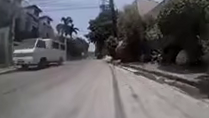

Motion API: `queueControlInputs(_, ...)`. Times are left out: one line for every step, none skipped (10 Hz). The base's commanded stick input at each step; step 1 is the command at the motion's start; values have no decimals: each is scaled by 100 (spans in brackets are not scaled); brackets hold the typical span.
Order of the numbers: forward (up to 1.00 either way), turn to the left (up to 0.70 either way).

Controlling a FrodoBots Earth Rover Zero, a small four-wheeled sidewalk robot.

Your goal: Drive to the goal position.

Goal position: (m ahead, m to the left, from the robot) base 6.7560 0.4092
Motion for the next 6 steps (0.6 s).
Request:
queueControlInputs(85,0)
queueControlInputs(85,0)
queueControlInputs(85,0)
queueControlInputs(85,0)
queueControlInputs(85,0)
queueControlInputs(85,0)
